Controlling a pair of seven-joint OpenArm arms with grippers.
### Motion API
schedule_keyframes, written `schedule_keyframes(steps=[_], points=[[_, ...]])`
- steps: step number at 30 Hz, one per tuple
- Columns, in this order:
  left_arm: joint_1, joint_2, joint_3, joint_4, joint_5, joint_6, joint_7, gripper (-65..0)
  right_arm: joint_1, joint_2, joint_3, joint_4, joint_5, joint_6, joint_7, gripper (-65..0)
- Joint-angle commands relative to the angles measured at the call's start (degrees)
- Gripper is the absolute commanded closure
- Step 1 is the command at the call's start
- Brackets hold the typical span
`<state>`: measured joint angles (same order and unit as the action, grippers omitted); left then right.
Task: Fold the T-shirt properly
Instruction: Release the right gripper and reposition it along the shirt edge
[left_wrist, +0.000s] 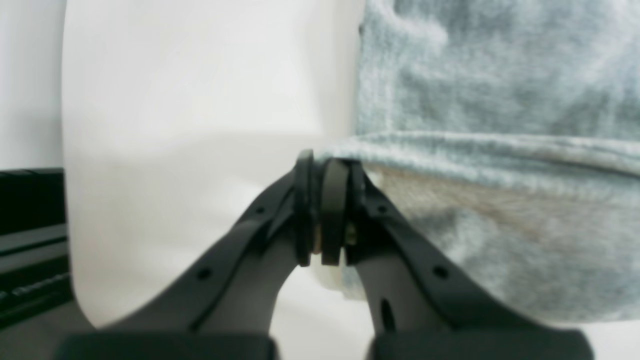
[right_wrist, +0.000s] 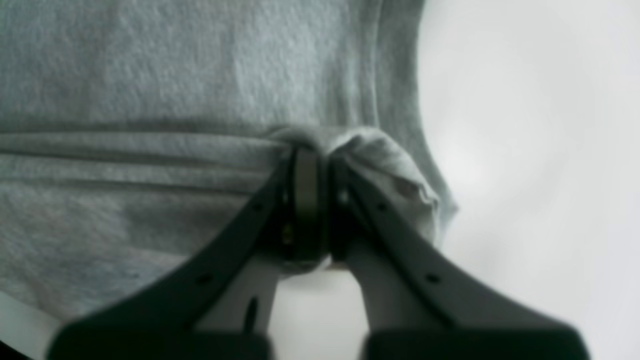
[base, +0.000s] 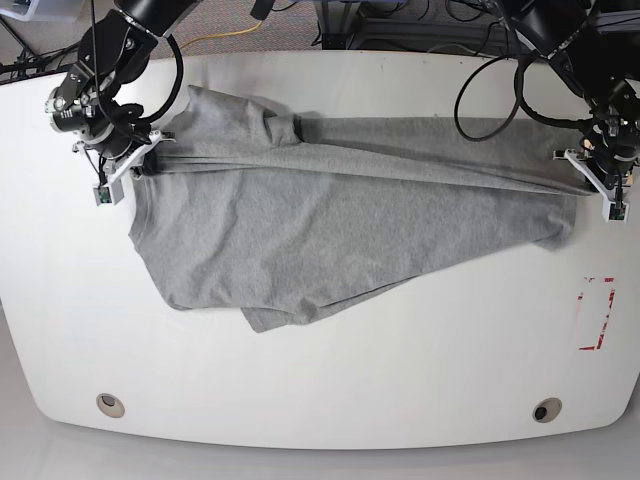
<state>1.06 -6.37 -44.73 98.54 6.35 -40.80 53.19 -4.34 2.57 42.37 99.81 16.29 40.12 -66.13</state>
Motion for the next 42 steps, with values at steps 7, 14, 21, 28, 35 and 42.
schedule_keyframes(steps=[7,14,21,28,35,42], points=[[-2.51,-3.96,6.44,-5.22,0.73,0.80,-0.84,-3.3,4.47,2.84,0.31,-3.41,-0.07,-0.12,3.49,-15.2],[-2.60,-4.31,8.73,-6.01,0.73,0.80,-0.84,-37.4,4.03,3.10,0.66,0.45,0.28,-0.12,3.14,-51.5],[-2.51,-5.01,8.38,-5.49,0.55,0.80,-0.84,-40.7,-1.77,2.22,1.89,7.40,8.45,-0.12,-1.34,-49.1],[2.24,-5.80,8.73,3.04,0.11,0.80,-0.84,-40.7,-11.35,2.31,4.27,9.16,26.91,-0.12,-5.39,-47.9],[6.10,-3.78,8.73,2.51,-1.56,0.80,-0.84,-40.7,-17.33,1.43,3.74,8.72,33.16,-0.12,-6.00,-46.8],[6.37,-3.87,8.82,-3.47,-1.29,0.80,-4.44,-40.7,-16.89,0.11,1.19,2.12,33.24,-0.12,-5.92,-46.6]])
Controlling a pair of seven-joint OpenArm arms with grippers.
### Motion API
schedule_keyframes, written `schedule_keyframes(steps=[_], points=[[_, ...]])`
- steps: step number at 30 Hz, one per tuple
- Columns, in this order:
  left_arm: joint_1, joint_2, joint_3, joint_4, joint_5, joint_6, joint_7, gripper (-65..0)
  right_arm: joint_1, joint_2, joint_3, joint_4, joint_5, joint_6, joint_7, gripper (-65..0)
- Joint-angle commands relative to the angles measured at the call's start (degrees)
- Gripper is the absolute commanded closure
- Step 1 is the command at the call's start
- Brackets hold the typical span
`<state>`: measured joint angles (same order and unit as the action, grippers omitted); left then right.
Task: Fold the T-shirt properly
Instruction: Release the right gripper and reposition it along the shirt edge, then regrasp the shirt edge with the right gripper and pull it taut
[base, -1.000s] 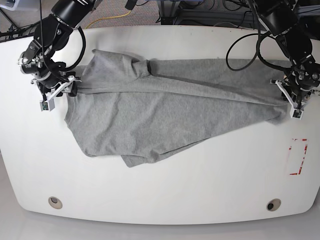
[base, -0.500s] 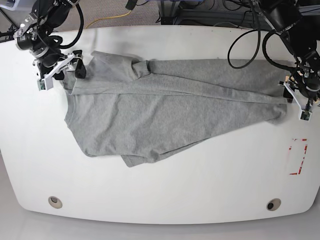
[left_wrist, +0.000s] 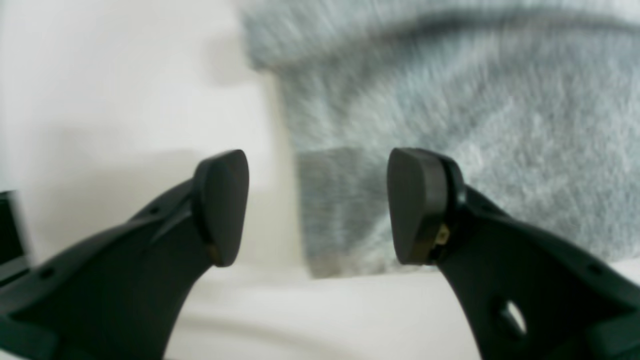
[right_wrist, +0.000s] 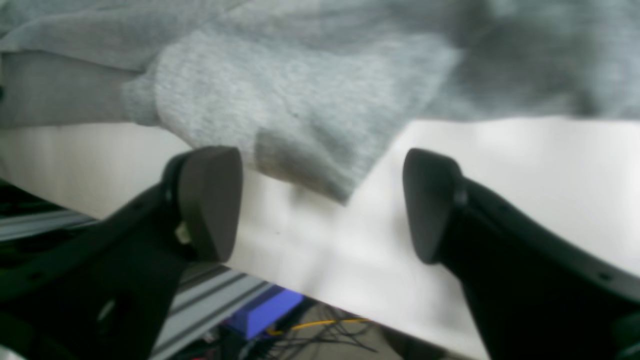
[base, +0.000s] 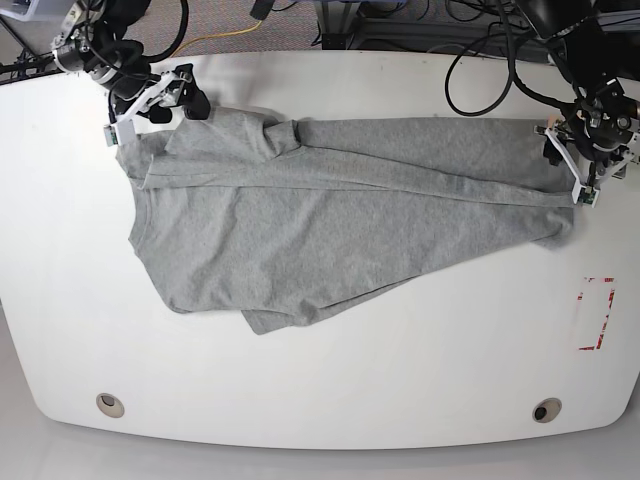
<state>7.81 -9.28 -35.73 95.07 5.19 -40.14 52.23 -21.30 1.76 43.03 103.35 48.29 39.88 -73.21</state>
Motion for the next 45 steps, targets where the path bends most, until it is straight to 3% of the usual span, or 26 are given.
schedule_keyframes(steps=[1,12,14,17,21,33,37,40,45], points=[[-0.30,-0.96,-0.19,-0.34,-0.14,0.14,-4.71,-40.7,0.60,0.92,0.45,-2.21,1.33,0.12,1.17,-46.6],[-0.21,-1.40,-0.36,-3.42,-0.05,0.14,-6.73,-40.7,2.09,0.57,-3.95,-6.52,1.07,0.12,1.52,-46.5],[-0.12,-1.40,-0.36,-3.42,-0.05,0.14,-6.73,-40.7,2.09,-0.57,-3.95,-6.52,1.07,0.12,1.61,-43.9],[-0.12,-1.40,-0.54,-3.51,-0.05,0.14,-6.73,-40.7,3.06,-0.92,-3.95,-6.34,1.07,0.12,1.61,-29.3],[0.76,-1.40,-0.27,-3.51,0.04,0.14,-6.82,-40.7,3.59,-0.92,-3.95,-6.16,1.16,0.12,1.61,0.0],[1.02,-2.46,-0.27,-3.51,0.04,0.14,-6.82,-40.7,-1.25,-0.75,-3.60,10.19,1.60,0.12,-2.35,0.0],[1.02,-2.63,-0.27,-3.51,0.04,0.14,-6.82,-40.7,-0.90,0.13,-3.60,10.98,6.34,0.12,-2.61,0.0],[1.11,-2.63,-0.27,-3.51,0.04,0.14,-6.82,-40.7,2.00,0.92,-3.95,10.98,7.84,0.12,-2.61,0.0],[1.11,-3.60,-0.27,-3.51,0.04,0.14,-6.82,-40.7,8.16,1.63,-4.04,10.28,3.36,0.12,-2.79,0.0]])
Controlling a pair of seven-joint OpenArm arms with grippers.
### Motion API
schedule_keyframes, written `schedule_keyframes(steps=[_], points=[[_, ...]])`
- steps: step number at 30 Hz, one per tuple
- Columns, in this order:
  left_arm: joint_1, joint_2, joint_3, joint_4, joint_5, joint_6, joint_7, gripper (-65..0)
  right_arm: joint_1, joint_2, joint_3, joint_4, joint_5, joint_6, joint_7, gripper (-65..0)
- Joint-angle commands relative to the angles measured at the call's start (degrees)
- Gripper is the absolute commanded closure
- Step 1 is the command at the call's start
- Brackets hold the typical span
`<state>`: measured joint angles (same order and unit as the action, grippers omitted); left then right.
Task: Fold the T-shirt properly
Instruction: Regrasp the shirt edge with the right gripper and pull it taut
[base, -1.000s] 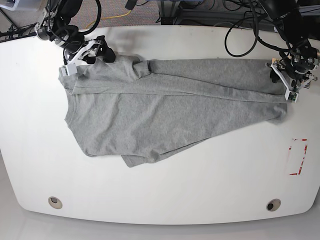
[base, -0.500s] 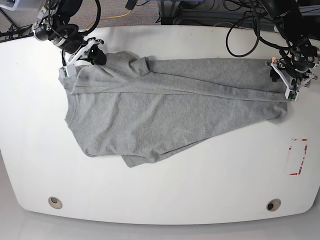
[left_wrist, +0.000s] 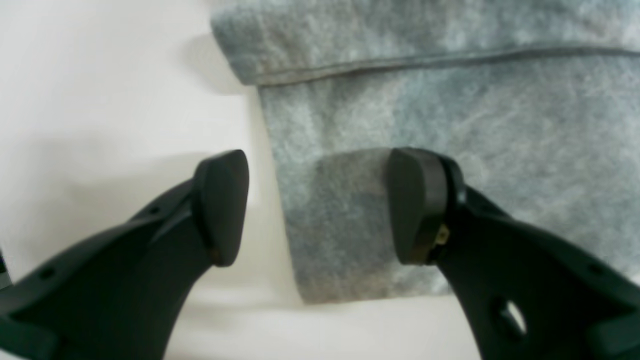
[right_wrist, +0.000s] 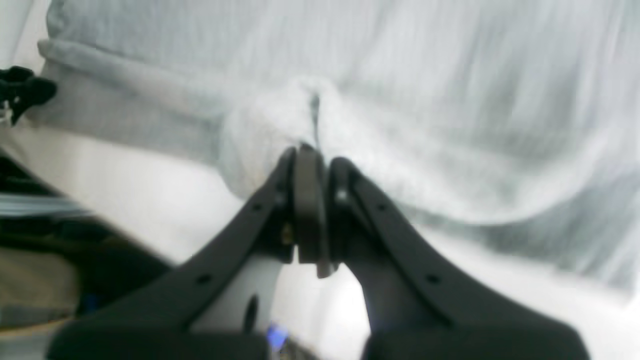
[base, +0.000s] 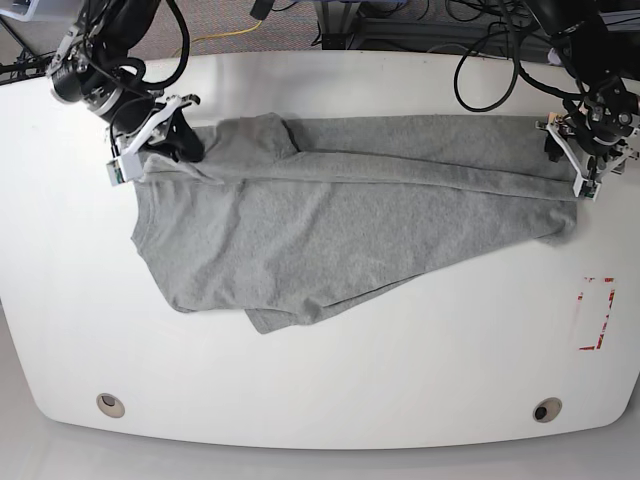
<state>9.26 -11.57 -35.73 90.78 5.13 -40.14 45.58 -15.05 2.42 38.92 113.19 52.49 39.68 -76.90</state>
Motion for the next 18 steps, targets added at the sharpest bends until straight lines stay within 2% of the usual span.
schedule_keyframes(steps=[1,6,14,15,18], points=[[-0.33,-1.31,-0.27,0.78,0.11,0.14,-0.18,-40.7,3.14,1.50,-0.10,-0.53,-1.37,0.32,0.90,0.0],[-0.33,-1.48,-0.27,0.78,0.11,0.14,-0.18,-40.7,8.85,6.33,-2.74,-10.20,-1.54,0.32,1.08,0.0],[-0.33,-1.48,-0.45,0.87,0.11,0.14,-0.18,-40.7,14.83,12.40,-3.44,-23.30,-1.54,0.32,1.34,0.0],[-0.33,-1.48,-0.45,0.87,0.11,0.14,-0.18,-40.7,15.53,13.45,-3.44,-24.88,-1.54,0.32,1.69,-0.6],[-0.33,-1.48,-0.54,0.87,0.11,0.14,-0.18,-40.7,16.50,15.65,-3.53,-27.16,-1.54,0.32,3.37,-9.8]])
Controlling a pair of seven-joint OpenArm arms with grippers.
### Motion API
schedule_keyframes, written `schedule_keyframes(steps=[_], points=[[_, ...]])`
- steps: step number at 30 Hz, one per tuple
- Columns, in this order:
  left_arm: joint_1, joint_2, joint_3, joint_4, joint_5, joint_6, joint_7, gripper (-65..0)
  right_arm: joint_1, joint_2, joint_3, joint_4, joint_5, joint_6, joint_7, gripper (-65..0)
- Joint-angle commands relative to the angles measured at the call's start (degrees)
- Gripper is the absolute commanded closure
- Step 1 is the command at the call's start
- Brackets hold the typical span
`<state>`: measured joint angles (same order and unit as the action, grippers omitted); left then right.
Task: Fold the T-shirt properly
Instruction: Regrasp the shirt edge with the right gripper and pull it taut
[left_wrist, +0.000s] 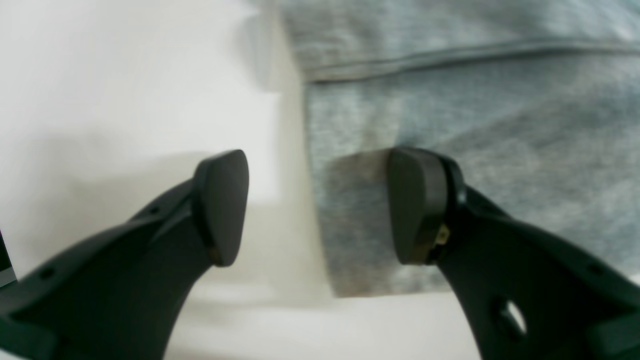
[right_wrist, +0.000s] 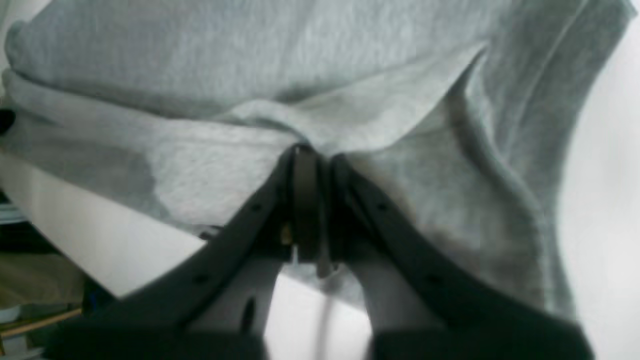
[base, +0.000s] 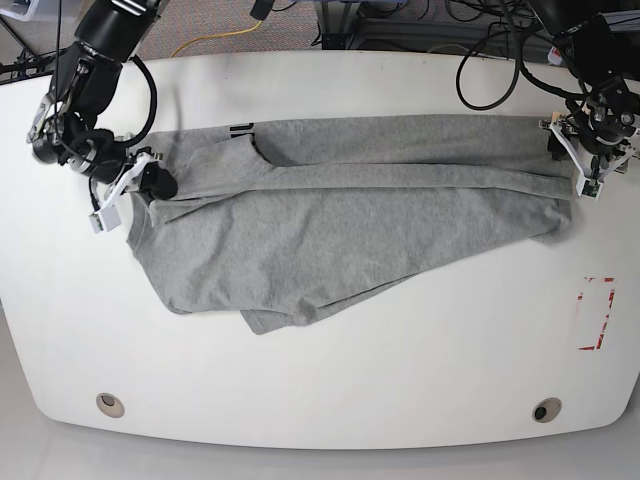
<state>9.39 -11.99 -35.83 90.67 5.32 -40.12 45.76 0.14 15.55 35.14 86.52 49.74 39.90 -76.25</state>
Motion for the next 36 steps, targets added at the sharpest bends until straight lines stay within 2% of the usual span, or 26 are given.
schedule_keyframes(steps=[1,3,6,9,11,15,19,23,29,35,36], points=[[-0.46,-1.07,-0.43,0.97,-0.09,0.12,-0.35,-40.7,1.40,3.66,0.25,-1.20,1.21,0.10,3.68,-14.7],[-0.46,-1.07,-0.43,0.97,-0.09,0.12,-0.35,-40.7,1.84,5.15,0.25,-2.26,1.21,0.10,4.82,-21.4],[-0.46,-1.07,-0.43,1.15,-0.09,0.12,-0.35,-40.7,1.75,8.49,0.51,-4.19,1.21,0.10,5.96,-37.1],[-0.64,-1.07,-0.25,1.41,-0.18,0.12,-0.35,-40.7,0.08,10.34,0.60,-4.28,1.21,0.10,6.14,-49.0],[-0.73,-1.07,-0.17,1.50,-0.27,0.12,-0.35,-40.7,-1.33,11.13,0.60,-3.22,1.21,0.10,6.23,-51.8],[-0.90,-0.80,-0.52,2.82,-0.62,0.12,-0.35,-40.7,-5.37,11.31,0.60,-0.85,1.03,0.10,7.54,-48.7],[-0.73,-0.54,-0.61,9.59,-0.71,0.12,0.09,-40.7,-8.80,10.69,0.34,-0.85,-2.04,-0.03,11.94,-45.8],[-0.64,0.96,-1.48,13.55,-2.29,0.12,0.09,-40.8,-10.30,8.23,0.34,-0.76,-8.28,-0.82,16.25,-46.1],[1.91,0.87,-3.86,14.60,-9.50,0.12,0.97,-41.4,-10.30,4.98,0.34,-1.11,-21.12,-0.74,22.23,-46.1],[5.34,-0.19,-3.77,13.55,-13.37,0.12,0.97,-41.8,-10.30,3.39,0.34,-1.11,-27.54,0.06,25.65,-46.1],[5.78,-0.28,-3.77,12.32,-14.60,0.12,0.97,-43.5,-10.30,3.04,0.34,-1.11,-28.33,0.06,26.36,-46.0]])
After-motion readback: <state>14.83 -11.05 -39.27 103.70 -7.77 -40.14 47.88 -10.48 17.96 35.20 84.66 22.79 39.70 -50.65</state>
